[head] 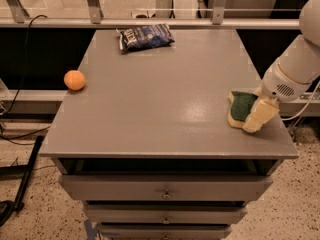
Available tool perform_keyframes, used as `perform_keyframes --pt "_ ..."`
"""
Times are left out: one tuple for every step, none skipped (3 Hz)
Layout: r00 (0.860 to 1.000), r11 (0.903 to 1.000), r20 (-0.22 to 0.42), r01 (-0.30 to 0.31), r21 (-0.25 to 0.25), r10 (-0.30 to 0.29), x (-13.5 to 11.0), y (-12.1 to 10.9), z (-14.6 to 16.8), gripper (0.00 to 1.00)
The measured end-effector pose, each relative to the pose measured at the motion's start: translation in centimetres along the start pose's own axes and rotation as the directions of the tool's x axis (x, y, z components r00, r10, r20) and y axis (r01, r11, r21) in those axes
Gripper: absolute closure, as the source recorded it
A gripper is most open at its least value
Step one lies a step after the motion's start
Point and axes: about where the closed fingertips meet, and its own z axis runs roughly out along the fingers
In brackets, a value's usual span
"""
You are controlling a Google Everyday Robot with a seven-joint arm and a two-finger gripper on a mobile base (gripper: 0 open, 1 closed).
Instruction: Move sponge near blue chip bag
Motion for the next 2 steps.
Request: perform_keyframes --pt "0.999 0.9999 0.030 0.014 0.009 -0.014 -1.5 -0.3 -1.4 0.62" --pt "0.996 0.9948 0.065 0.051 0.088 -0.057 -3.8 -2.1 -5.4 0.86"
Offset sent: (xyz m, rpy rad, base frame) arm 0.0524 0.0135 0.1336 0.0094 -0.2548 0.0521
